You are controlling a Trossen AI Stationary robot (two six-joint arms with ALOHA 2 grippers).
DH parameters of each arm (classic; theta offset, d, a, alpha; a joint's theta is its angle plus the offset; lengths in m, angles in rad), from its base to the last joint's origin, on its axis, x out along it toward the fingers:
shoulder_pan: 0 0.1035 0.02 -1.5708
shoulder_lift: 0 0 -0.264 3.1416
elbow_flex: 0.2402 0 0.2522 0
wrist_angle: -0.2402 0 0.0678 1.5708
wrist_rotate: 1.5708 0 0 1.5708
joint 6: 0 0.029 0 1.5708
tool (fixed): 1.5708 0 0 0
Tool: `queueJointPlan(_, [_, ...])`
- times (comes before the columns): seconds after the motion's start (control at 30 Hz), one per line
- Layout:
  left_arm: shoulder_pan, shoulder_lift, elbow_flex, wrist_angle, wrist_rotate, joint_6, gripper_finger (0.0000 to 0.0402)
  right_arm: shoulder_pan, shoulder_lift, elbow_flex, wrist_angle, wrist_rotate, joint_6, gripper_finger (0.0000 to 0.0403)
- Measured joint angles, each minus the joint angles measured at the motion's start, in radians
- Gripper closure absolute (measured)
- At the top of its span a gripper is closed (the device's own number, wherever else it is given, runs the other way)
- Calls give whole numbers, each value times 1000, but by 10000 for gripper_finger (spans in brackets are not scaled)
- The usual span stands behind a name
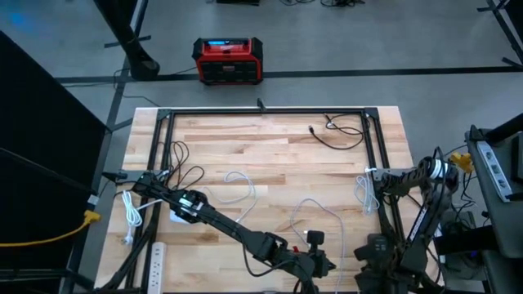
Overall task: Insert USB
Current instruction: Insert the purple charger cable into the black outlet extension
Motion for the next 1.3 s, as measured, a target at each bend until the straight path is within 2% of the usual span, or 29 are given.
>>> queueJointPlan(0.1, [0,0,0,0,0,0,402,4,-46,-1,-44,107,57,386])
queueJointPlan(0.2, [0,0,0,0,0,0,402,18,-90,-4,-170,211,169,386])
queueJointPlan(0.3, [0,0,0,0,0,0,402,30,-129,-5,-281,273,292,386])
queueJointPlan(0.47, [0,0,0,0,0,0,402,32,-180,-32,-384,288,417,386])
queueJointPlan(0.87, [0,0,0,-4,0,0,402,93,-356,-220,-393,320,640,386])
queueJointPlan(1.07, [0,0,0,-17,0,-2,402,138,-382,-231,-388,317,661,386])
queueJointPlan(1.3, [0,0,0,-16,0,-7,402,244,-371,-234,-416,338,827,386])
